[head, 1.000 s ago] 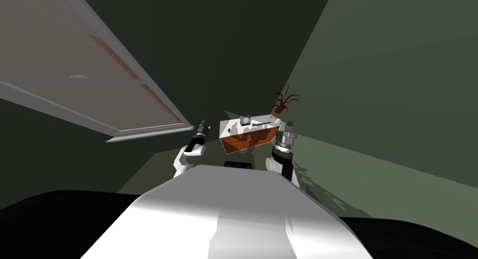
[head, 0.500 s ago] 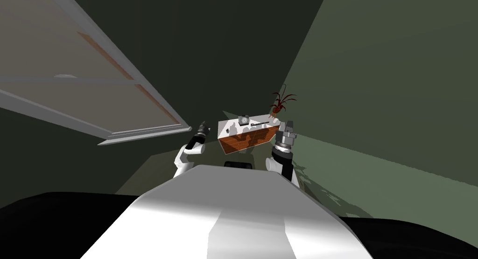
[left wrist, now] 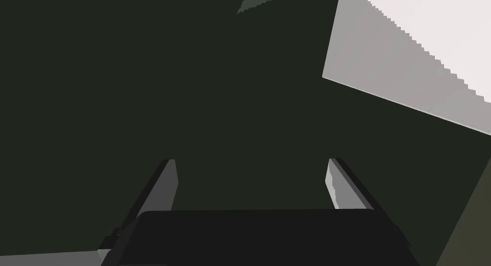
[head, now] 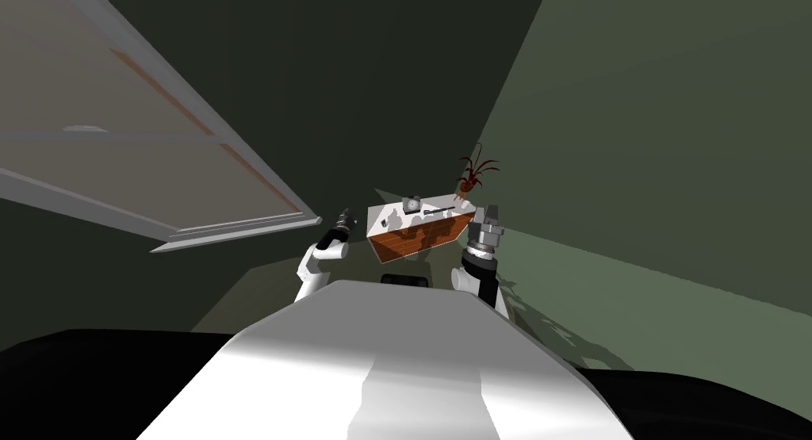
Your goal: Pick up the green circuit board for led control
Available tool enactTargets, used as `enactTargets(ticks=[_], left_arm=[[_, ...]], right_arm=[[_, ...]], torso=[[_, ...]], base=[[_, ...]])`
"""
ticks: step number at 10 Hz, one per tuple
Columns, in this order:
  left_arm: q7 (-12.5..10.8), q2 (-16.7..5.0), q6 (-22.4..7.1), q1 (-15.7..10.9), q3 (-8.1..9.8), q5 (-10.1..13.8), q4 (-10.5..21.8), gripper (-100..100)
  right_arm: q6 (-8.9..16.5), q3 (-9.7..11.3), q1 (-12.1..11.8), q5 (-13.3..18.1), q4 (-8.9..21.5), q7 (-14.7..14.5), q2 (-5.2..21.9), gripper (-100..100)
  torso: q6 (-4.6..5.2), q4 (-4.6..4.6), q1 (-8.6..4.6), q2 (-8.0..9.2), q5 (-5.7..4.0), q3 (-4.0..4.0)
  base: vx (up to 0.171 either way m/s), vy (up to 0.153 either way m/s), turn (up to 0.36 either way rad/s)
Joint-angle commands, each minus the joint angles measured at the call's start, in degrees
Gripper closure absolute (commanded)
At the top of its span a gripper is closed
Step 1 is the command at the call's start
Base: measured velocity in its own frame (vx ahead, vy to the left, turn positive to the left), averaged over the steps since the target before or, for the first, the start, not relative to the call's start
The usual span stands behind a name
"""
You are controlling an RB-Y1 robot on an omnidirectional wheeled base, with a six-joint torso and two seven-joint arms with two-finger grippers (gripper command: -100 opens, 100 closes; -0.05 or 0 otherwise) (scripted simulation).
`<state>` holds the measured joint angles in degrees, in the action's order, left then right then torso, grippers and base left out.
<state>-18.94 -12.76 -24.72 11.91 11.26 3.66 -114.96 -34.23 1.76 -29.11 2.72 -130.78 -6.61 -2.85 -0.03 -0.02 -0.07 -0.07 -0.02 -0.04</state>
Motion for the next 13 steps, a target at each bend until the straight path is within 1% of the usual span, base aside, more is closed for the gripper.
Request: enactTargets(ticks=[1, 2, 3, 4, 5, 6, 7, 8, 9, 10, 11, 12, 13], left_arm=[[-1.2, 0.0, -2.9, -1.0, 0.65, 0.2, 1.0, -100], [-1.2, 0.0, -4.5, -1.0, 0.65, 0.2, 1.0, -100], [-1.2, 0.0, -4.9, -1.0, 0.65, 0.2, 1.0, -100], [-2.3, 0.0, -7.1, -1.9, 1.22, 0.5, 1.9, -100], [-2.3, 0.0, -8.5, -1.9, 1.22, 0.5, 1.9, -100], [-3.5, -0.1, -10.3, -2.6, 1.77, 0.8, 2.7, -100], [-3.5, -0.1, -12.0, -2.6, 1.77, 0.8, 2.7, -100], [-4.7, -0.1, -13.7, -3.3, 2.29, 1.1, 3.5, -100], [-4.7, -0.1, -15.2, -3.3, 2.29, 1.1, 3.5, -100], [-5.9, -0.1, -17.1, -3.9, 2.79, 1.4, 4.4, -100], [-5.9, -0.1, -18.6, -3.9, 2.79, 1.4, 4.4, -100], [-7.2, -0.2, -20.2, -4.5, 3.26, 1.7, 5.2, -100], [-7.2, -0.2, -22.0, -4.5, 3.26, 1.7, 5.2, -100]], right_arm=[[0.0, 0.0, 0.0, 0.0, 0.0, 0.0, 0.0, 0], [0.0, 0.0, 0.0, 0.0, 0.0, 0.0, 0.0, 0], [0.0, 0.0, 0.0, 0.0, 0.0, 0.0, 0.0, 0], [0.0, 0.0, 0.0, 0.0, 0.0, 0.0, 0.0, 0], [0.0, 0.0, 0.0, 0.0, 0.0, 0.0, 0.0, 0], [0.0, 0.0, 0.0, 0.0, 0.0, 0.0, 0.0, 0], [0.0, 0.0, 0.0, 0.0, 0.0, 0.0, 0.0, 0], [0.0, 0.0, 0.0, 0.0, 0.0, 0.0, 0.0, 0], [0.0, 0.0, 0.0, 0.0, 0.0, 0.0, 0.0, 0], [0.0, 0.0, 0.0, 0.0, 0.0, 0.0, 0.0, 0], [0.0, 0.0, 0.0, 0.0, 0.0, 0.0, 0.0, 0], [0.0, 0.0, 0.0, 0.0, 0.0, 0.0, 0.0, 0], [0.0, 0.0, 0.0, 0.0, 0.0, 0.0, 0.0, 0]], torso=[[0.00, 0.00, 0.00, 0.00, 0.00, 0.00], [0.01, 0.00, -0.04, -0.03, -0.01, -0.02], [0.00, -0.01, -0.04, -0.04, -0.01, -0.02], [-0.01, 0.00, 0.02, 0.01, 0.00, 0.01], [0.01, 0.00, -0.01, -0.02, 0.00, -0.01], [0.00, -0.01, 0.00, -0.01, 0.00, -0.01], [0.01, -0.01, -0.02, -0.07, -0.01, -0.04], [0.00, -0.02, -0.03, -0.08, 0.00, -0.05], [0.01, -0.02, -0.04, -0.12, -0.01, -0.07], [0.00, -0.02, -0.02, -0.10, -0.01, -0.06], [0.00, -0.03, -0.05, -0.12, -0.01, -0.07], [0.00, -0.03, -0.02, -0.11, -0.01, -0.07], [0.00, -0.03, -0.05, -0.13, -0.01, -0.07]], base=[[0.033, -0.036, -0.048], [0.034, -0.033, -0.026], [0.017, -0.014, 0.005], [0.031, -0.024, -0.049], [0.028, -0.024, -0.027], [0.047, -0.032, -0.037], [0.049, -0.032, -0.019], [0.059, -0.036, -0.036], [0.049, -0.027, -0.018], [0.057, -0.038, -0.034], [0.054, -0.028, -0.011], [0.057, -0.037, -0.024], [0.053, -0.029, -0.014]])
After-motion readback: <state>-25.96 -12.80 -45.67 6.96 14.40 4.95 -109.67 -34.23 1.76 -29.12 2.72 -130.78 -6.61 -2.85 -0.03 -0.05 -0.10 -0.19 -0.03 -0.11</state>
